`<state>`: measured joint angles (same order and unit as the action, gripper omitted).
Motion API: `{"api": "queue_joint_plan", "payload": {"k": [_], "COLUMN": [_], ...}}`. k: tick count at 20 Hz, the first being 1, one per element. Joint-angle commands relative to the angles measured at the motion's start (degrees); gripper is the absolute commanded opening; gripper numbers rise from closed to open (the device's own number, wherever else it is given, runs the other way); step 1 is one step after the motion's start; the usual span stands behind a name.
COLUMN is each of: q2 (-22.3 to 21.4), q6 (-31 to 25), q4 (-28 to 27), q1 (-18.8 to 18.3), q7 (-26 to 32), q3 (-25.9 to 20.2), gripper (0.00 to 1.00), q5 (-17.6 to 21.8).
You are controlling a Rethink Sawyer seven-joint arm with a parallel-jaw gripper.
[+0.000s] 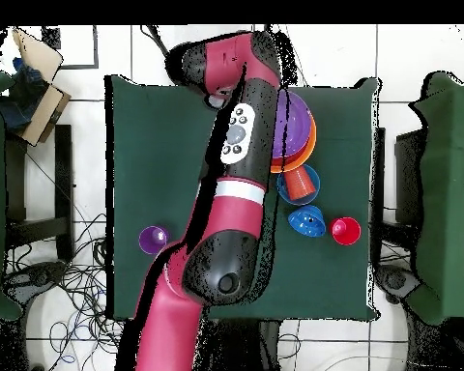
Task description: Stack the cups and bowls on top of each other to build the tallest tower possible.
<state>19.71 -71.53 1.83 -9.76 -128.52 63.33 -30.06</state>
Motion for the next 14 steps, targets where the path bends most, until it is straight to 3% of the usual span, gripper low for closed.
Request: {"api": "queue_joint_plan", "payload": {"k": [1, 11, 12, 14], "q2": [-1.4, -3.3, -3.7, -4.1], "q6": [5.8, 7.2, 7.7, 8.7], "q4": [9.6, 14.6, 15.2, 16.2], "q1": [1.9, 3.8, 4.0, 4.2], "q7": [8.7, 11.0, 11.4, 11.3], "q3": [-6.5, -9.1, -9.8, -11.0], "gripper": [0.0, 0.0, 1.0, 1.0], "q5": [6.9, 9.3, 9.6, 9.6]}}
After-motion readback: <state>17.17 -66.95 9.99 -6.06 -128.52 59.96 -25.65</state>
